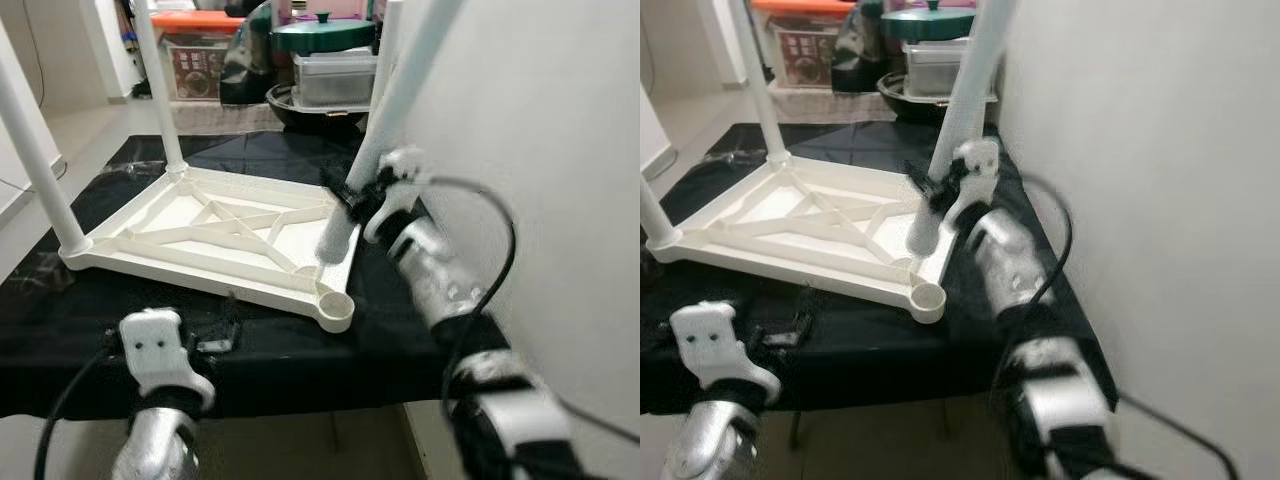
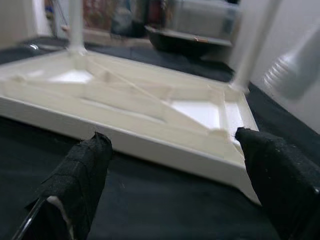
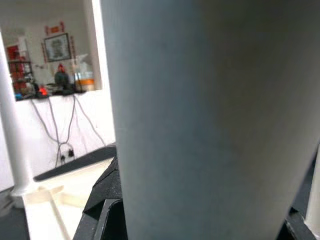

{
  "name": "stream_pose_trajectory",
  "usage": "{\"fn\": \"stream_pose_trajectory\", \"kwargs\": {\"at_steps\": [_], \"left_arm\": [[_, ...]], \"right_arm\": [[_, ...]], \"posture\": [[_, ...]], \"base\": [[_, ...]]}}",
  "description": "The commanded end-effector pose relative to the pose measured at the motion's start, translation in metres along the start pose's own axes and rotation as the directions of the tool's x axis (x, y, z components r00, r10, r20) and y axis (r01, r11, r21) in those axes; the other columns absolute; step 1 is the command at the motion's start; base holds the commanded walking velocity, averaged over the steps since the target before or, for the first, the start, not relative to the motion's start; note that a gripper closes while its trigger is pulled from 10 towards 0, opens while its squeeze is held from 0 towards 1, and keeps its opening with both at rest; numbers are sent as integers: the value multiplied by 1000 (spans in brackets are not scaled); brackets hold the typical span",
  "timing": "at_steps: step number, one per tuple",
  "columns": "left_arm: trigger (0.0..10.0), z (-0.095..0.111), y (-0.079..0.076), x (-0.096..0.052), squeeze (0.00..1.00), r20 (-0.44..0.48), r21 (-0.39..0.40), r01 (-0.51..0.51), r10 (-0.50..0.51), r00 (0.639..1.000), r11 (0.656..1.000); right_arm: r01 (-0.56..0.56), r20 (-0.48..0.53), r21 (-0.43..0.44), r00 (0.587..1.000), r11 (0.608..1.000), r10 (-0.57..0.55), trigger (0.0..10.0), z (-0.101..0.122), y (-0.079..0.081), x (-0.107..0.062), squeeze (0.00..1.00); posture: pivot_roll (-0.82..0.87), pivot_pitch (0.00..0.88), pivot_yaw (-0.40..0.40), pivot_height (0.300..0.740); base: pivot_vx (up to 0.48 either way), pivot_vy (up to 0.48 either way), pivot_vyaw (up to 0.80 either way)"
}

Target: Building children table

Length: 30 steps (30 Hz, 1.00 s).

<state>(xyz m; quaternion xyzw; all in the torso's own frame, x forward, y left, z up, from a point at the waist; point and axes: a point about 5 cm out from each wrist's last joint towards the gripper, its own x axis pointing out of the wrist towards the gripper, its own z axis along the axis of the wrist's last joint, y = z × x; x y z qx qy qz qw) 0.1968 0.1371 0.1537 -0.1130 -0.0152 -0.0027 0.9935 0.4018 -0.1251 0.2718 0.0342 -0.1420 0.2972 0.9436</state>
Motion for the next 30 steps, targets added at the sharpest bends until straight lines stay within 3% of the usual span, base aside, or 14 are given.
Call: {"fn": "stream_pose_trajectory", "kwargs": {"at_steps": [1,3,8,13,18,20,21,22,23,25,26,28,30], "left_arm": [[10000,0,-9,-8,0,-22,-5,55,-55,998,998],[10000,0,-11,-10,0,-31,-8,63,-64,997,998],[10000,3,-23,-29,0,-61,-12,145,-146,987,989],[10000,5,-26,-35,0,-74,1,163,-162,984,987],[10000,10,-30,-45,0,-97,0,175,-174,980,985],[10000,12,-31,-49,0,-107,-3,178,-177,978,984],[10000,12,-31,-49,0,-107,-3,178,-177,978,984],[10000,12,-32,-51,0,-113,-3,179,-178,978,984],[10000,12,-32,-51,0,-113,-3,179,-178,978,984],[10000,14,-34,-54,0,-119,-2,179,-178,977,984],[10000,14,-34,-54,0,-119,-2,179,-178,977,984],[10000,15,-35,-59,0,-131,-2,179,-178,975,984],[10000,15,-35,-61,0,-136,-2,179,-178,975,984]], "right_arm": [[-34,-36,14,999,999,34,10000,1,-9,-2,0],[-43,-45,13,998,999,44,10000,3,-12,-2,0],[-255,-65,59,964,965,258,10000,12,-8,-4,0],[-327,-69,65,941,943,332,10000,15,-6,-3,0],[-446,-51,84,891,891,451,10000,27,-1,3,0],[-565,-26,119,820,816,572,10000,35,6,4,0],[-565,-26,119,820,816,572,10000,35,6,4,0],[-644,-16,125,759,754,651,10000,38,10,3,0],[-644,-16,125,759,754,651,10000,38,10,3,0],[-733,-9,129,673,668,740,10000,41,16,0,0],[-733,-9,129,673,668,740,10000,41,16,0,0],[-781,-40,121,613,613,789,10000,41,20,0,0],[-795,-52,121,593,594,804,10000,40,22,-1,0]], "posture": [[36,95,-15,740],[36,95,-15,740],[65,196,7,740],[83,242,16,740],[97,309,33,740],[101,327,38,740],[101,327,38,740],[105,336,39,740],[105,336,39,740],[109,346,37,740],[109,346,37,740],[111,353,36,740],[113,354,34,740]], "base": [[0,0,0],[0,0,0],[0,0,0],[0,0,0],[0,0,0],[0,0,0],[0,0,0],[0,0,0],[0,0,0],[0,0,0],[0,0,0],[0,0,0],[0,0,0]]}}
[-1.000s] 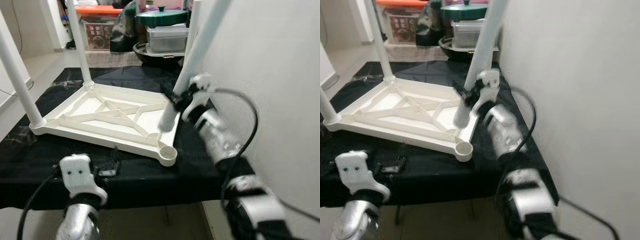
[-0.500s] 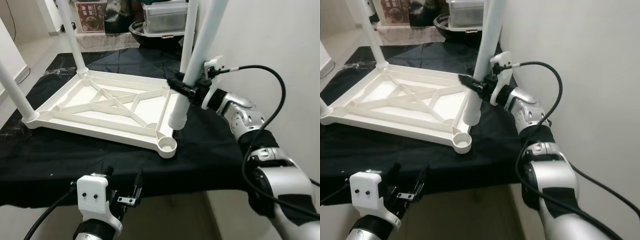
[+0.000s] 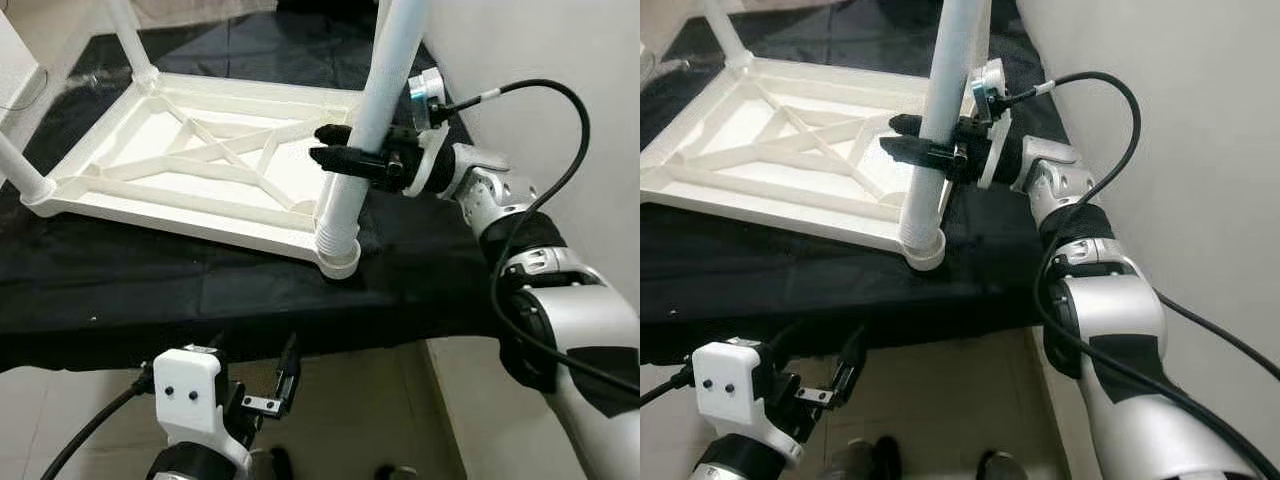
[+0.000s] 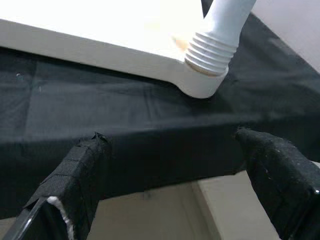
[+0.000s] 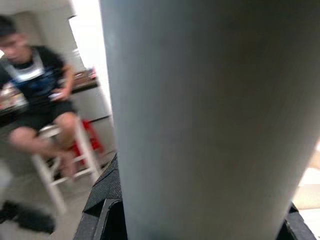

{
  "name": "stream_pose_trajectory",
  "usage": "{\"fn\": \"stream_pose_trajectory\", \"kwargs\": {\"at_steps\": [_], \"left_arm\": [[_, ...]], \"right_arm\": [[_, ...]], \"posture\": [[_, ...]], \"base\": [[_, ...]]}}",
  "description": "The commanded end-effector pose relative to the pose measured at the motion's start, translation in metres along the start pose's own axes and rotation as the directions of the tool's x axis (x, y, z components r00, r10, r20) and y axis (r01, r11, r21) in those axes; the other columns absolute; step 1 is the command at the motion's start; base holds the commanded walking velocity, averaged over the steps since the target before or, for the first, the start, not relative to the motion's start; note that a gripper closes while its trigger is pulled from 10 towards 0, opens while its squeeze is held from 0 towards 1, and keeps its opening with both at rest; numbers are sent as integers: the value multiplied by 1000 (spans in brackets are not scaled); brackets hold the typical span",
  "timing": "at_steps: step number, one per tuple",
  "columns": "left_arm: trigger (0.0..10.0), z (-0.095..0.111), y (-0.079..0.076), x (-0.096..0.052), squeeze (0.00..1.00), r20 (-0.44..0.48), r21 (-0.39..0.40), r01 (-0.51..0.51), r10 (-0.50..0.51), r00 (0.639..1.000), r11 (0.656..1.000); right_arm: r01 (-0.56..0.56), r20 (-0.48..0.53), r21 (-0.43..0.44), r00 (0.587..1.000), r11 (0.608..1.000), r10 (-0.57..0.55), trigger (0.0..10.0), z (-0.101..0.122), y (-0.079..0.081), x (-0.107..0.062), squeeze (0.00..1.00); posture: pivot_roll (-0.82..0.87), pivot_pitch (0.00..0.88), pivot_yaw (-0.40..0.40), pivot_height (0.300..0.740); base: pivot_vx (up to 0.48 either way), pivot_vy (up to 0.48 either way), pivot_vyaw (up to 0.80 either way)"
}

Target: Building children table

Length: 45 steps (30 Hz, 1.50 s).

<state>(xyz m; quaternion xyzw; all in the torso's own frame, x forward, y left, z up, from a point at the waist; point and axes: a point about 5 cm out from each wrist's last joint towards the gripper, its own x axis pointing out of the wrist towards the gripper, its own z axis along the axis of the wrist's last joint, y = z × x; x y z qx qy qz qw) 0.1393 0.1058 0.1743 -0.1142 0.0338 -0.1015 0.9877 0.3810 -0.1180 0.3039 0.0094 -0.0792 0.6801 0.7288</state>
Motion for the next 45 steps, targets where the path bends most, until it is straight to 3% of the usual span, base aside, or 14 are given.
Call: {"fn": "stream_pose_trajectory", "kwargs": {"at_steps": [1,20,29,37,45], "left_arm": [[10000,0,-2,-6,0,-28,15,-9,9,1000,1000],[10000,-1,-3,-8,0,-41,19,-34,35,999,999],[10000,-2,-4,-8,0,-39,20,-44,44,998,999],[10000,-2,-4,-7,0,-36,20,-48,49,998,999],[10000,-2,-4,-6,0,-33,18,-55,55,998,998]], "right_arm": [[-90,-31,-26,996,996,90,10000,5,3,6,0],[-82,-180,-108,982,991,62,10000,-3,2,19,0],[-230,-259,-128,947,965,191,10000,-9,10,32,0],[-301,-249,-121,932,946,264,10000,-11,18,49,0],[-343,-239,-62,917,937,320,10000,-27,25,67,0]], "posture": [[115,354,32,740],[108,332,17,740],[99,324,10,740],[96,328,5,740],[94,333,0,740]], "base": [[0,0,0],[0,0,0],[0,0,0],[0,0,0],[0,0,0]]}}
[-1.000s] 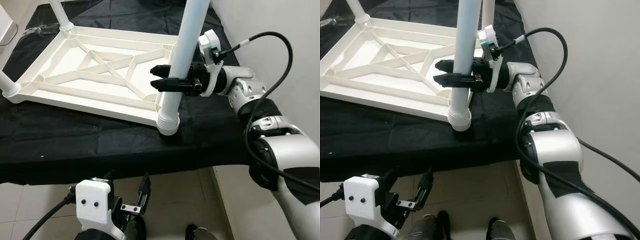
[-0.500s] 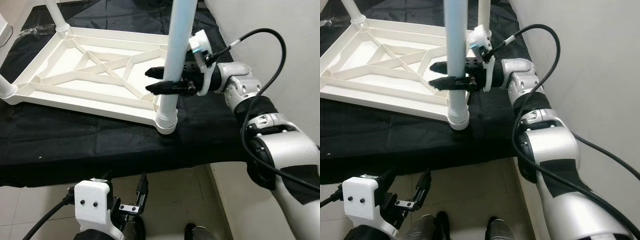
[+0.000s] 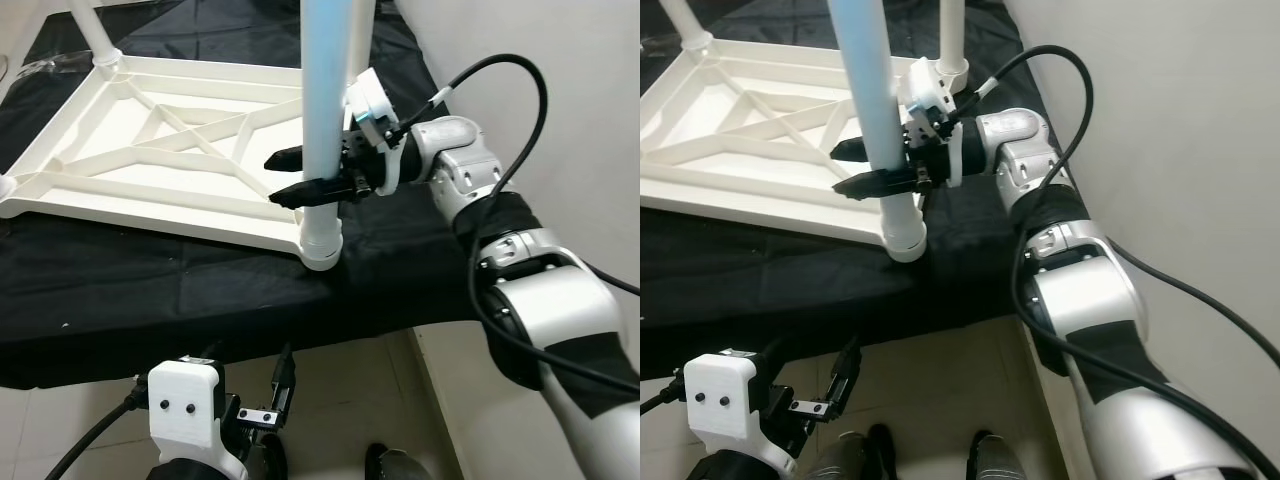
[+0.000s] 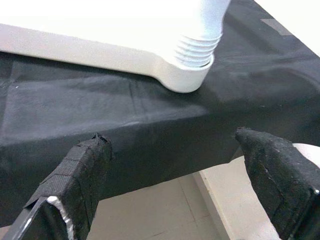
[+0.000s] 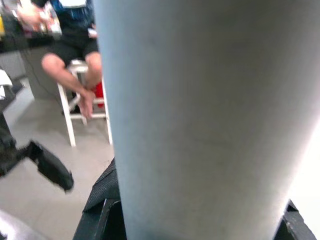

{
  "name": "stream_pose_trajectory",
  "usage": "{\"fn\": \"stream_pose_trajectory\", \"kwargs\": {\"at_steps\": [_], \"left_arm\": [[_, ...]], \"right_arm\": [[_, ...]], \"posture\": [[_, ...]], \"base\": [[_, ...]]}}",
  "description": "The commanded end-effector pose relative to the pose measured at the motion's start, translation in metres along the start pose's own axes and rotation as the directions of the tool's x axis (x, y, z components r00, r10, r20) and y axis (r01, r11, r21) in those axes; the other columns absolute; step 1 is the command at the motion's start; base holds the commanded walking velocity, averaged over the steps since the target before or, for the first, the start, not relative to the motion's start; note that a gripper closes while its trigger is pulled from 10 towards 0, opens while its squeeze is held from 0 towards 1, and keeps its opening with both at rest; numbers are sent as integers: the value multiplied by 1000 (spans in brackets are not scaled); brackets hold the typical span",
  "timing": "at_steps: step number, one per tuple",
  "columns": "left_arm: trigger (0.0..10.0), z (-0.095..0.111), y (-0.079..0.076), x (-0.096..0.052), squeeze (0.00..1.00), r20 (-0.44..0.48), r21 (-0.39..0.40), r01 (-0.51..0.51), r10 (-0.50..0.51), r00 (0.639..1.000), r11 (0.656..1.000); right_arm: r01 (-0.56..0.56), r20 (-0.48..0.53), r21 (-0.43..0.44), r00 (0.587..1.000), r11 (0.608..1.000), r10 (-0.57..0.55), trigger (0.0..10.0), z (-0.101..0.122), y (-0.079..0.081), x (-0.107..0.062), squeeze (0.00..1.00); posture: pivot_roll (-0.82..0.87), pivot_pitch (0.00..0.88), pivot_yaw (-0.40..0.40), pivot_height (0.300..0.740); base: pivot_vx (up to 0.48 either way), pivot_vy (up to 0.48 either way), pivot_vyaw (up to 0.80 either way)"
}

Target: Building children table

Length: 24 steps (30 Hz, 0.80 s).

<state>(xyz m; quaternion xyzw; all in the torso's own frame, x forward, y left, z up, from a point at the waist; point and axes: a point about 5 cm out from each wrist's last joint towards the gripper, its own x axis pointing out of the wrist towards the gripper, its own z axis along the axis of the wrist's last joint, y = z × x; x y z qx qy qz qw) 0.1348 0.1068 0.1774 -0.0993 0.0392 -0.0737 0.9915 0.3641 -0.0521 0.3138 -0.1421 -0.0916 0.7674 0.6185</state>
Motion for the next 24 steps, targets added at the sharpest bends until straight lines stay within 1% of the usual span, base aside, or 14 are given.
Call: {"fn": "stream_pose_trajectory", "kwargs": {"at_steps": [1,4,7,8,11,14,15,16,18,20,21,22,23,24], "left_arm": [[10000,-5,-3,-1,0,-26,-9,1,-1,1000,1000],[10000,-4,-3,-1,0,-23,-8,-5,4,1000,1000],[10000,-4,-2,-1,0,-19,-6,-11,11,1000,1000],[10000,-4,-2,-1,0,-19,-6,-11,11,1000,1000],[10000,-4,-1,1,0,-13,-4,-14,14,1000,1000],[10000,-4,-1,2,0,-12,-4,-14,14,1000,1000],[10000,-4,-1,2,0,-11,-3,-14,14,1000,1000],[10000,-4,-1,3,0,-9,-3,-14,14,1000,1000],[10000,-4,-1,3,0,-9,-3,-14,14,1000,1000],[10000,-4,0,5,0,-4,2,-19,19,1000,1000],[10000,-4,1,6,0,-2,4,-21,21,1000,1000],[10000,-3,2,6,0,1,7,-28,28,1000,1000],[10000,-3,2,6,0,1,7,-28,28,1000,1000],[10000,-3,3,6,0,2,10,-32,32,999,999]], "right_arm": [[-53,-35,136,998,989,58,10000,-32,10,13,0],[6,-78,142,997,990,6,10000,-39,8,19,0],[204,-105,110,976,973,-192,10000,-44,-1,22,0],[204,-105,110,976,973,-192,10000,-44,-1,22,0],[387,-133,107,918,916,-373,10000,-51,-7,16,0],[463,-173,108,880,880,-442,10000,-56,-9,13,0],[511,-200,105,851,853,-486,10000,-60,-10,11,0],[611,-229,90,782,787,-580,10000,-65,-13,5,0],[611,-229,90,782,787,-580,10000,-65,-13,5,0],[766,-263,49,630,641,-731,10000,-71,-18,-8,0],[806,-270,40,578,591,-770,10000,-72,-20,-13,0],[861,-284,33,496,508,-821,10000,-74,-22,-17,0],[861,-284,33,496,508,-821,10000,-74,-22,-17,0],[912,-292,-10,390,411,-873,10000,-76,-24,-17,0]], "posture": [[97,333,-2,740],[100,335,-5,740],[94,336,-7,740],[94,336,-7,740],[90,335,-8,740],[90,335,-8,740],[90,335,-8,740],[76,330,-3,740],[76,330,-3,740],[75,326,-3,740],[75,326,-3,740],[75,326,-3,740],[75,326,-3,740],[75,326,-3,740]], "base": [[0,0,0],[0,0,0],[0,0,0],[0,0,0],[0,0,0],[0,0,0],[0,0,0],[0,0,0],[0,0,0],[0,0,0],[0,0,0],[0,0,0],[0,0,0],[0,0,0]]}}
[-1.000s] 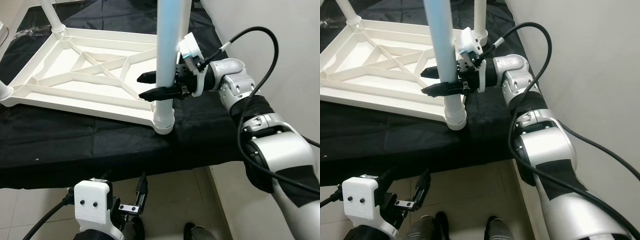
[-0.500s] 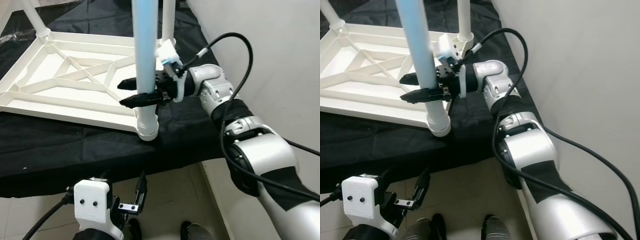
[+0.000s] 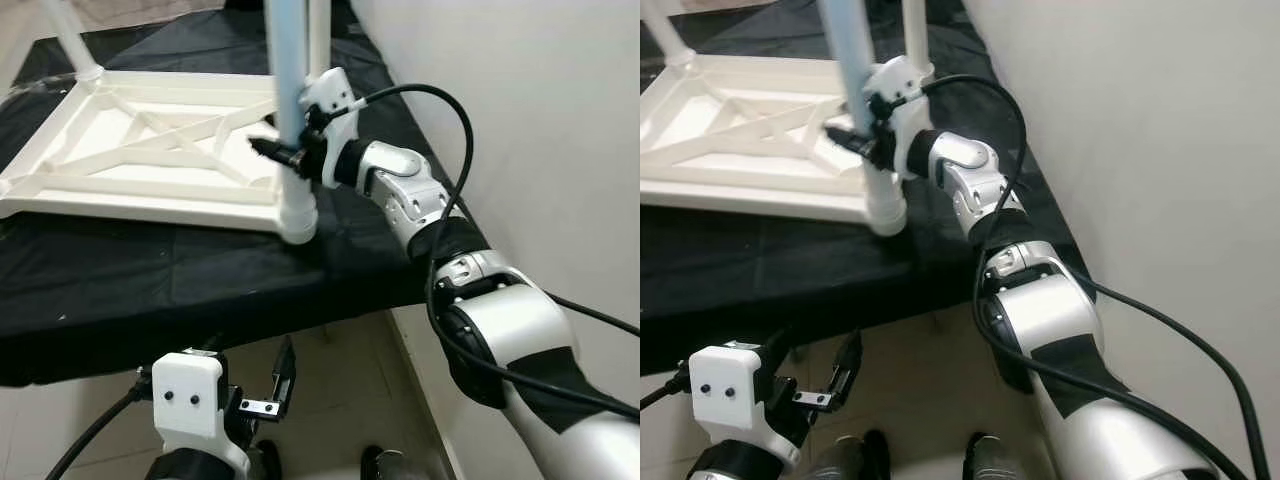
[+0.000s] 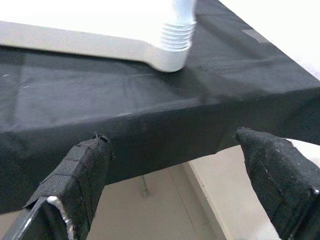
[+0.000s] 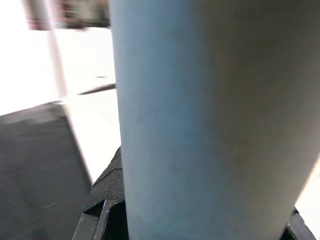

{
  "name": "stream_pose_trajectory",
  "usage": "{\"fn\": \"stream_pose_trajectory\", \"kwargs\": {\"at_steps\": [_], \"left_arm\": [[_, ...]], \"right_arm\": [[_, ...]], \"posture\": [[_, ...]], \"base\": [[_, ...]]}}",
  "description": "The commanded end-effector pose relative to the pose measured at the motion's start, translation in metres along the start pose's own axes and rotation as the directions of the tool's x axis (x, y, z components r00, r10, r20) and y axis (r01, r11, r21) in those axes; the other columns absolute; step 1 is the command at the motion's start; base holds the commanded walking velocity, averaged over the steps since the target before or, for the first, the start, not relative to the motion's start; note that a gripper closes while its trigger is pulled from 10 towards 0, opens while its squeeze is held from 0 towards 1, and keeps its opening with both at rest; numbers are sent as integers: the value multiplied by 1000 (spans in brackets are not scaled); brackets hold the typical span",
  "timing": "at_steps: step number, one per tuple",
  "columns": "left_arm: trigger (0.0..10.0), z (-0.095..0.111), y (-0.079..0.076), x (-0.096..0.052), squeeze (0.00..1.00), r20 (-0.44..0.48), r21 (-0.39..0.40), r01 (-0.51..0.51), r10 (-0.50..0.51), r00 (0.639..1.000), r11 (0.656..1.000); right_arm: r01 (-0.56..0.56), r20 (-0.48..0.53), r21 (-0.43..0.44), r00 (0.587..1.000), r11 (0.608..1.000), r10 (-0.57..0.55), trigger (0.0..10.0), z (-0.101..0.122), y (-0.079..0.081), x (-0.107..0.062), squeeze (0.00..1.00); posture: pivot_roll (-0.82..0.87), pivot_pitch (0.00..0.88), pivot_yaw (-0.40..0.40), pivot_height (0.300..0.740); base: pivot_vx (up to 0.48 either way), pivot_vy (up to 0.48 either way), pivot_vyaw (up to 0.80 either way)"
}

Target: Building children table

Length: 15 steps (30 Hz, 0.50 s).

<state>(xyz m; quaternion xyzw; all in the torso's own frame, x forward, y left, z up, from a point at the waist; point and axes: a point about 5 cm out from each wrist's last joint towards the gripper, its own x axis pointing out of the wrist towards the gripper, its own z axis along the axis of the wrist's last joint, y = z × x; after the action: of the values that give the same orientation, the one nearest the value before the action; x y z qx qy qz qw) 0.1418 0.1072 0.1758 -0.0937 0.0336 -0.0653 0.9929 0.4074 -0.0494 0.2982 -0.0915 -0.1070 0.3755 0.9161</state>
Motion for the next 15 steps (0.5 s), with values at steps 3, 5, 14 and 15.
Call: {"fn": "stream_pose_trajectory", "kwargs": {"at_steps": [3,5,14,15], "left_arm": [[10000,-3,2,0,0,-11,-1,-17,17,1000,1000],[10000,-3,3,0,0,-11,1,-22,22,1000,1000],[10000,-3,4,2,0,-3,5,-28,28,1000,1000],[10000,-2,4,2,0,-2,6,-29,29,1000,1000]], "right_arm": [[208,-224,21,954,978,-199,10000,-51,-3,-11,0],[313,-246,29,923,949,-297,10000,-55,-2,-10,0],[722,-328,121,677,682,-659,10000,-69,0,-14,0],[777,-342,129,618,616,-707,10000,-71,3,-14,0]], "posture": [[73,322,-5,740],[73,322,-5,740],[75,321,-10,740],[85,317,-9,740]], "base": [[0,0,0],[0,0,0],[0,0,0],[0,0,0]]}}
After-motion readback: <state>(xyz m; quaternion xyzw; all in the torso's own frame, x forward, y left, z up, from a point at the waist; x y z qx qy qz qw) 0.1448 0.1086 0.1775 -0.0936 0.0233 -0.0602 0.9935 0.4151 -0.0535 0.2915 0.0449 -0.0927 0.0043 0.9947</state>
